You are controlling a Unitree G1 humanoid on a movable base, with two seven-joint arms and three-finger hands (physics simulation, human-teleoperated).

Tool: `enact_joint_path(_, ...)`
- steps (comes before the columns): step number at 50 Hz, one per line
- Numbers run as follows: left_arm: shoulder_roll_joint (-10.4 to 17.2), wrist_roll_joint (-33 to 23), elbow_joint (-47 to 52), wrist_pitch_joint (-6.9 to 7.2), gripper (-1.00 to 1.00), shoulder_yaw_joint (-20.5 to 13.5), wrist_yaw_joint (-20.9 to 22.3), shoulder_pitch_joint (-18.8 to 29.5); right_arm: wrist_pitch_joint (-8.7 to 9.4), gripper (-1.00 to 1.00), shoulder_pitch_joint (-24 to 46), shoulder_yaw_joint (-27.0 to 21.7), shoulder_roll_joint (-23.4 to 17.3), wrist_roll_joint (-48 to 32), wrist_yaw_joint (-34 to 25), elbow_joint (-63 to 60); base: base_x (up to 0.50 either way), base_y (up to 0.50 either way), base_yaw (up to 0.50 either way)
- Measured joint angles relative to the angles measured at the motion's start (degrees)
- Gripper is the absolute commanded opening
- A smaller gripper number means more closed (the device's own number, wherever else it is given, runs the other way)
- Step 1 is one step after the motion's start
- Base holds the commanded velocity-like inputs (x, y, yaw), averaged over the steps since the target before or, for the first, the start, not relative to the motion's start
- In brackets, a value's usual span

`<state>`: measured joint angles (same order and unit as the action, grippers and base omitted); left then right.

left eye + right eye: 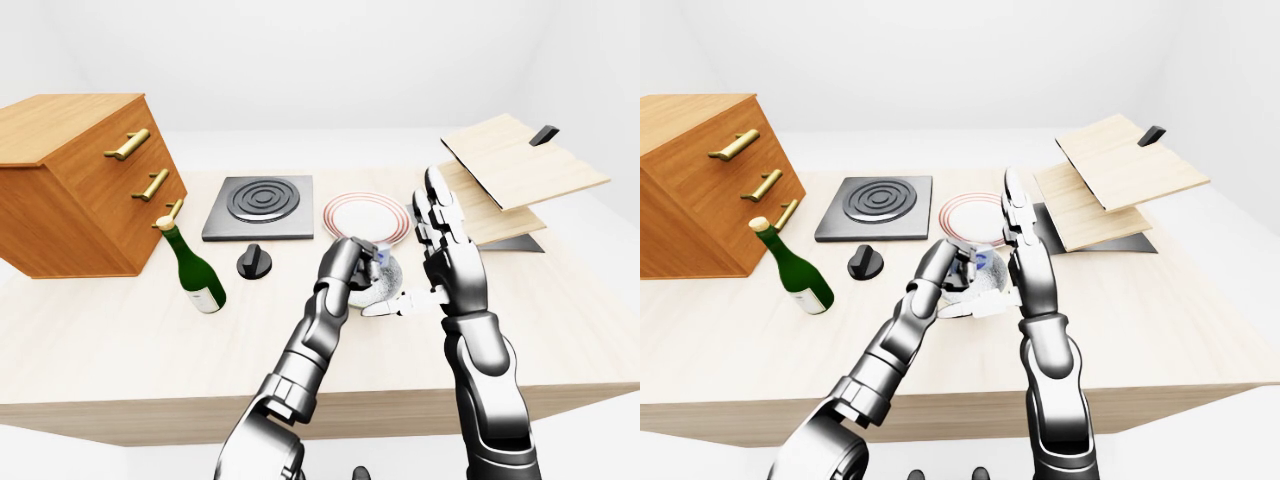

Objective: Pick up the cream cheese and put it in the bowl.

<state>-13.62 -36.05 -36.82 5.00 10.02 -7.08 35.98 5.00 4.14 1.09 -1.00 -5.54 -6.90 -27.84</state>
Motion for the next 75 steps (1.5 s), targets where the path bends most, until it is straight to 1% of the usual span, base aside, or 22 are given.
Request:
enact_joint_path(20, 0.5, 0.1, -2.5, 0.0, -1.0, -0.5, -1.3, 0.6, 0.0, 1.0, -0.1, 0.1, 0.1, -0.1, 0.0, 0.3, 0.0, 0.0, 0.0)
enact_joint_path(21, 0.5, 0.0, -2.4, 0.0, -0.93, -0.4, -1.3, 0.5, 0.0, 1.0, -0.2, 0.1, 0.1, -0.1, 0.0, 0.4, 0.0, 0.0, 0.0)
enact_joint_path(22, 0.5, -0.1, -2.2, 0.0, -0.93, -0.4, -1.2, 0.4, 0.0, 1.0, -0.2, 0.2, 0.1, -0.1, 0.0, 0.4, 0.0, 0.0, 0.0)
enact_joint_path(23, 0.4, -0.2, -2.0, 0.0, 0.98, -0.4, -1.2, 0.3, 0.0, 1.0, -0.2, 0.2, 0.1, -0.1, 0.0, 0.4, 0.0, 0.0, 0.0)
enact_joint_path(24, 0.4, -0.6, -1.7, 0.0, 1.0, -0.3, -1.2, 0.3, 0.0, 1.0, -0.2, 0.2, 0.1, -0.1, 0.0, 0.5, 0.0, 0.0, 0.0)
enact_joint_path(30, 0.4, -2.5, 0.4, 0.0, 1.0, -0.1, -1.1, -0.1, 0.0, 1.0, -0.2, 0.2, 0.1, -0.1, 0.0, 0.8, 0.0, 0.0, 0.0)
enact_joint_path(35, 0.5, -2.9, 3.2, 0.0, 1.0, -0.2, -1.0, -0.2, 0.0, 1.0, -0.2, 0.3, 0.1, -0.2, 0.0, 1.3, 0.0, 0.0, 0.0)
enact_joint_path(48, 1.2, -3.6, 17.3, 0.0, 1.0, -0.2, 0.6, -0.2, 0.0, 1.0, -0.4, 1.0, 0.4, -0.7, 0.1, 2.5, 0.0, 0.0, 0.0)
enact_joint_path(55, 1.6, -3.9, 24.2, 0.0, 1.0, 0.1, 2.4, -1.5, 0.0, 1.0, -0.5, 1.1, 0.4, -0.9, 0.0, 2.2, 0.0, 0.0, 0.0)
enact_joint_path(64, 4.1, -3.1, 34.7, 0.0, 1.0, -0.8, 6.0, -4.6, 0.0, 1.0, 0.6, 1.5, 0.3, -1.9, -0.3, -2.3, 0.0, 0.0, 0.0)
enact_joint_path(71, 7.0, -3.0, 44.7, 0.0, 1.0, -2.2, 9.9, -6.2, 0.0, 1.0, 4.1, 1.2, -0.3, -3.4, -1.1, -7.6, 0.0, 0.0, 0.0)
enact_joint_path(75, 8.5, -4.0, 50.7, 0.0, 1.0, -2.6, 12.5, -7.1, 0.0, 1.0, 7.0, 0.8, -1.0, -4.4, -1.8, -10.6, 0.0, 0.0, 0.0)
